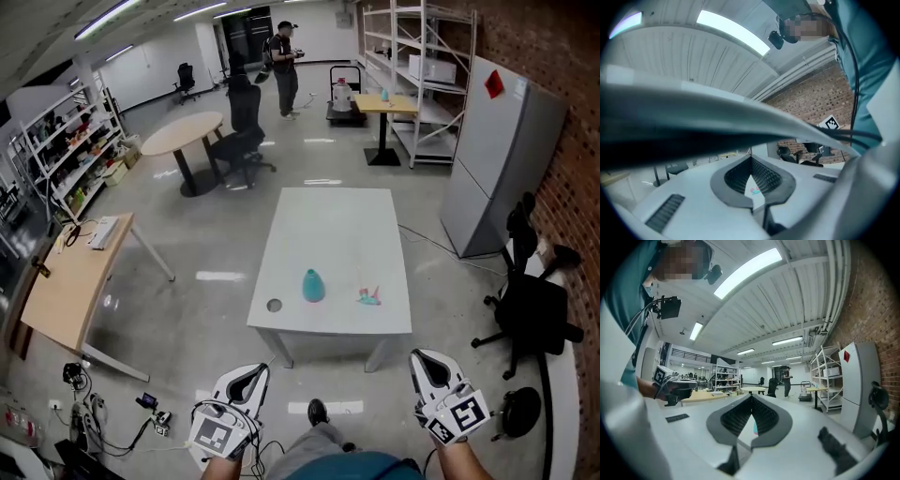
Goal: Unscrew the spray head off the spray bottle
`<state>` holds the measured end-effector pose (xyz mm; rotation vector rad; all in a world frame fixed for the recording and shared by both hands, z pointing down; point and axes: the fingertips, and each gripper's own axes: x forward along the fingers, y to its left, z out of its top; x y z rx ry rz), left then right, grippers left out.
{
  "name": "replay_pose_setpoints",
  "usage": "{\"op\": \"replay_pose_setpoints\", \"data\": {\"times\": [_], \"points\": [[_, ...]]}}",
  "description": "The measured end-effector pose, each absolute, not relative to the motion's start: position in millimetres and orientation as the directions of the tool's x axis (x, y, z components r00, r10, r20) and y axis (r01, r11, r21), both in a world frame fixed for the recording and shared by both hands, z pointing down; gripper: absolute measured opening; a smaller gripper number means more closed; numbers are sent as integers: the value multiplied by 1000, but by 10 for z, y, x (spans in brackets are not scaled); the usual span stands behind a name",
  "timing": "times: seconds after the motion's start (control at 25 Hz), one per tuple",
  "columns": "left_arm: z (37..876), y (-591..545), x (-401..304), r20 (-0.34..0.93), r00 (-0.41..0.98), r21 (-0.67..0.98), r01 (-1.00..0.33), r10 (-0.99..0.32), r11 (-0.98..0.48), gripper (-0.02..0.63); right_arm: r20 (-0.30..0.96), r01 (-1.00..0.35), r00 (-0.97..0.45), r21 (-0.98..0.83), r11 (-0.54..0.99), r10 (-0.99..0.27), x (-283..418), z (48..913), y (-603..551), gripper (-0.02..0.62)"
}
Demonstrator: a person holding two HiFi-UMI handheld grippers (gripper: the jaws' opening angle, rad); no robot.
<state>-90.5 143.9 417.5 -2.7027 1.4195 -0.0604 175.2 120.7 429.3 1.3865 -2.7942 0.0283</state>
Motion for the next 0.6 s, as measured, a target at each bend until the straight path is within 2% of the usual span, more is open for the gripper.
{"op": "replay_pose_setpoints", "data": {"times": [0.36,0.6], "points": [[3786,2309,-1438,-27,533,-121,-841,-846,-527,5,-29,-762,-647,-12,647,-762,1263,3848,2142,2],[3580,2729,-1753,-52,564,-105,-824,-824,-557,5,-30,-767,-641,-8,642,-767,883,3719,2553,2]]}}
